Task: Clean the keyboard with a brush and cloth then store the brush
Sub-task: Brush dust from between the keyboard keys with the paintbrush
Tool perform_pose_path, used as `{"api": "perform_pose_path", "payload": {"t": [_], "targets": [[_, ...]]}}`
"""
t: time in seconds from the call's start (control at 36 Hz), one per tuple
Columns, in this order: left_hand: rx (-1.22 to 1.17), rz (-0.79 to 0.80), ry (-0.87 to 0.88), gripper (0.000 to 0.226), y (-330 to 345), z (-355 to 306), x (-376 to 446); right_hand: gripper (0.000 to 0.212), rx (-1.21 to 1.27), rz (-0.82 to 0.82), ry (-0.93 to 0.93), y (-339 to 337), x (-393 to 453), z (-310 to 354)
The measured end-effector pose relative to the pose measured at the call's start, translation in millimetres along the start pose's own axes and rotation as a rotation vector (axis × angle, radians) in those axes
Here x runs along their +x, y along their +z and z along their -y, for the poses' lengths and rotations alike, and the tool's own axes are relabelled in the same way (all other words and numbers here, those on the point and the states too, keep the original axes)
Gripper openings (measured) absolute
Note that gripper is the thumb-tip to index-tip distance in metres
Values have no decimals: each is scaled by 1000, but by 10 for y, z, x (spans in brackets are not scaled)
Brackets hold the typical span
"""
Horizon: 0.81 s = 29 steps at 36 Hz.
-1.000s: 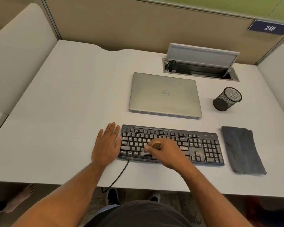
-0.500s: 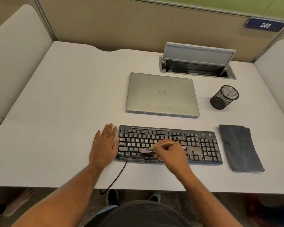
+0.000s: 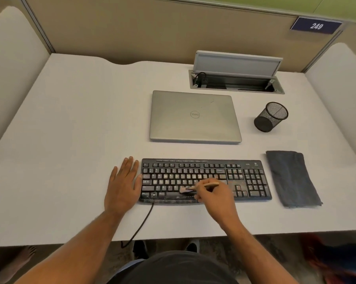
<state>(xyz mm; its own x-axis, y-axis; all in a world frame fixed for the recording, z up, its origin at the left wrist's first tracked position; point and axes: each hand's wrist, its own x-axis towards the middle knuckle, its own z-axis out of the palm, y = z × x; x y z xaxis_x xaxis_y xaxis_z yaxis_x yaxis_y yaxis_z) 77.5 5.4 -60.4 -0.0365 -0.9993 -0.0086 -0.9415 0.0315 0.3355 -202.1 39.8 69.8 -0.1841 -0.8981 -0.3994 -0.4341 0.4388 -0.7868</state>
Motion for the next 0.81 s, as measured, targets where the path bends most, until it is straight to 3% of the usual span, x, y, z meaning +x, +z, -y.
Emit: {"api": "perform_pose_path", "payload": {"t": [0.19,0.28,0.39,0.64,0.81], "targets": [[2,11,1,69,3,8,4,13,-176,-126,-39,-164,8,-153],[-1,12,-2,69,4,10,7,11,-129,-178,-55,-185,-20,-175],[-10,10,-3,69,-4,-2,1,13,-8,-102,-42,-60,-57,-149],[-11,10,-9,71,-6,-8,1,12,-138,-189,-27,-199,-21,-239],[-7,7,-5,71,-3,2,-3,15,36,-172,-22,-178,-34,-165]]}}
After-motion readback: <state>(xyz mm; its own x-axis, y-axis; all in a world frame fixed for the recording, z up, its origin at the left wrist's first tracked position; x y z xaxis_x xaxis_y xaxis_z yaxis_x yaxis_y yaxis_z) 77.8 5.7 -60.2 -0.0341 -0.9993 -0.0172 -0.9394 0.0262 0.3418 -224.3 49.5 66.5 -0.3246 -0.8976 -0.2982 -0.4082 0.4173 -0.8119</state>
